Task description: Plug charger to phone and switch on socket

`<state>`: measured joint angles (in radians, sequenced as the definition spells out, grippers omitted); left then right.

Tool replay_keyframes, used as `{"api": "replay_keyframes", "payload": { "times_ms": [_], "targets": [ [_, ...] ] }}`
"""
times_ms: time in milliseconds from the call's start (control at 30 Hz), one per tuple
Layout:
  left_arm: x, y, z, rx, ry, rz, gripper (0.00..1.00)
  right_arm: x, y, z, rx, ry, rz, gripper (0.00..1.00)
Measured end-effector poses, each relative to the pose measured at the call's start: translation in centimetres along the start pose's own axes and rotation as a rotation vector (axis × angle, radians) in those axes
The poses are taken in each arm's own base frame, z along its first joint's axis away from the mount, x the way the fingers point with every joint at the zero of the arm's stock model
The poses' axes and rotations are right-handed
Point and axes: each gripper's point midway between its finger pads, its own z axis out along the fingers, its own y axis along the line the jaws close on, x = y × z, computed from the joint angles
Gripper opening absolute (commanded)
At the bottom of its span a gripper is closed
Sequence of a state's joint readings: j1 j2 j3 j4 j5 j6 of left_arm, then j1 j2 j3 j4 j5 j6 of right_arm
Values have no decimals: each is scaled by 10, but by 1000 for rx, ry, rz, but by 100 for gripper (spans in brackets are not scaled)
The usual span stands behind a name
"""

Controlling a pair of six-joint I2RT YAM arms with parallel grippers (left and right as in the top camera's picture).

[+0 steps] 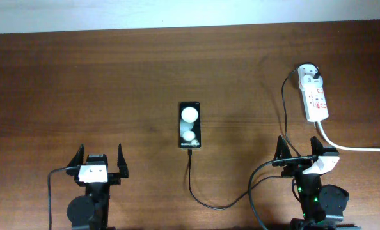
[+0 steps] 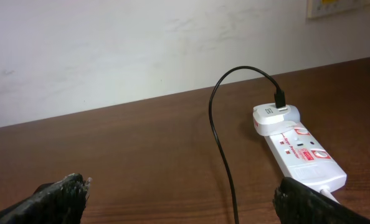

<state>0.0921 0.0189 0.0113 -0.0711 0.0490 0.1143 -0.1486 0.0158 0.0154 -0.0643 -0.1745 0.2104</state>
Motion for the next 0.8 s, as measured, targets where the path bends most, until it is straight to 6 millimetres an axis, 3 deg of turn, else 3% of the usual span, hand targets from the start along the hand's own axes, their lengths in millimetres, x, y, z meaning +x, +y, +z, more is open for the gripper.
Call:
{"api": "replay_keyframes", "payload": {
  "times_ms": [800],
  "targets": [
    [1,-2,0,8,3,18,99,0,0,0,0,0,0,99]
  ]
}}
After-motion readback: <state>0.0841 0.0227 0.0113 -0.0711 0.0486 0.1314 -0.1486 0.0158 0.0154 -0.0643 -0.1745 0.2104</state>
